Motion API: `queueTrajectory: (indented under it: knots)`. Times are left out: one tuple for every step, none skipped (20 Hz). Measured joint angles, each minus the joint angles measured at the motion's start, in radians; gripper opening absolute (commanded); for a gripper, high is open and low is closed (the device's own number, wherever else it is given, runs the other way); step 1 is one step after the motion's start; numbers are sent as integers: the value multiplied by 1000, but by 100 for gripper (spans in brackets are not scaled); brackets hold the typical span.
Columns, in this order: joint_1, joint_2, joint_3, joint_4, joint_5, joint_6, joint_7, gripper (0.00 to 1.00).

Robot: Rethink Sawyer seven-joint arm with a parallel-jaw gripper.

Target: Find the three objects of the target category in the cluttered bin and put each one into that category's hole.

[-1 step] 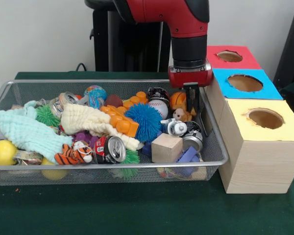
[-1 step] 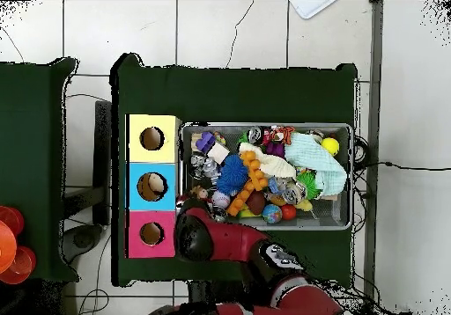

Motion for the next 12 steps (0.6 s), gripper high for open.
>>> queueTrajectory:
  knots:
    - [0, -5, 0, 0, 1, 12, 0, 0]
    - [0, -11, 1, 0, 2, 26, 0, 0]
    - [0, -25, 2, 0, 3, 53, 0, 0]
    - [0, -37, 3, 1, 2, 71, 0, 0]
    - [0, -49, 4, 2, 2, 89, 0, 0]
    - [-1, -61, 6, 4, 2, 108, 0, 0]
    - [-3, -83, 10, 8, 2, 141, 0, 0]
    - [-10, -113, 18, 15, 2, 183, 0, 0]
    - [-20, -146, 29, 25, 4, 230, 0, 0]
    - [-27, -164, 37, 31, 6, 253, 0, 0]
    - [-34, -181, 44, 37, 8, 276, 0, 0]
    - [-50, -211, 61, 49, 12, 309, 0, 0]
